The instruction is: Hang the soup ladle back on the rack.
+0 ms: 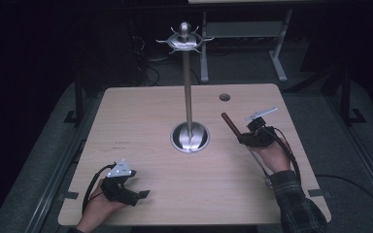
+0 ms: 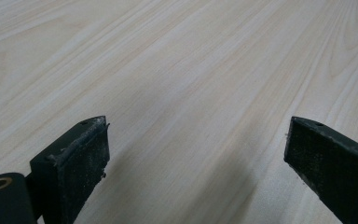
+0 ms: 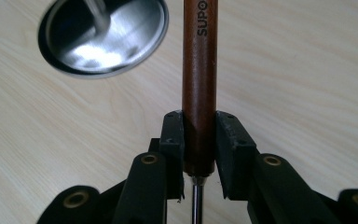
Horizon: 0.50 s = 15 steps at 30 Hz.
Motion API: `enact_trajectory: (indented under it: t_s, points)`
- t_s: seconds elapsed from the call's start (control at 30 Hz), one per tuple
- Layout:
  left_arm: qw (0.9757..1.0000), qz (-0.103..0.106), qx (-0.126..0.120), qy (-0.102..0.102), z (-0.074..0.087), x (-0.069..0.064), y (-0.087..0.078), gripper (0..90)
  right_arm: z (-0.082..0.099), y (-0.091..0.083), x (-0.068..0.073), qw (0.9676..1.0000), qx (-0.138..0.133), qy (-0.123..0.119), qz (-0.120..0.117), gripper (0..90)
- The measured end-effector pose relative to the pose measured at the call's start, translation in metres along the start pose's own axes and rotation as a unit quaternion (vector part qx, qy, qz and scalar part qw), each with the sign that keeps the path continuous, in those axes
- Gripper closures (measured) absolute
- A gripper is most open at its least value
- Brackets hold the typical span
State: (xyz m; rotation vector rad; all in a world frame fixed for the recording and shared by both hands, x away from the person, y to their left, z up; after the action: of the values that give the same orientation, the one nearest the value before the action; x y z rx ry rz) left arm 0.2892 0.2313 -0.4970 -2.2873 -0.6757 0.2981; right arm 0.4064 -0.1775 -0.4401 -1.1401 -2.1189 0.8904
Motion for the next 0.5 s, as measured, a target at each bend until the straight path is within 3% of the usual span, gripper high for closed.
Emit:
enact_trajectory:
  t_s: [0.27, 0.5]
  points:
    - [1.0000, 0.001, 0.001, 0.001, -0.001, 0.001, 0.000, 6.0, 0.001, -0.017, -0.003, 0.9982, -0.058, -0.004, -0.012, 74.0]
    - [1.0000, 0.002, -0.001, 0.001, -0.001, 0.000, 0.001, 6.0, 0.000, -0.031, -0.006, 0.9942, -0.105, 0.007, -0.020, 74.0]
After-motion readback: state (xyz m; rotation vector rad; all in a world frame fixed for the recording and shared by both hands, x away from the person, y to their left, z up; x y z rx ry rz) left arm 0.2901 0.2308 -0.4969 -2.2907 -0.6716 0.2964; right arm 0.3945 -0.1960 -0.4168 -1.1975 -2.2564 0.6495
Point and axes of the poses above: each handheld gripper's, and its own axes: y roughly forward along the jaws, z roughly out of its underside, x roughly to its left, the point moved 5 cm from there along y, roughly forward along the jaws, and after that the axes turned 7 degrees about y, right-handed, at the moved point
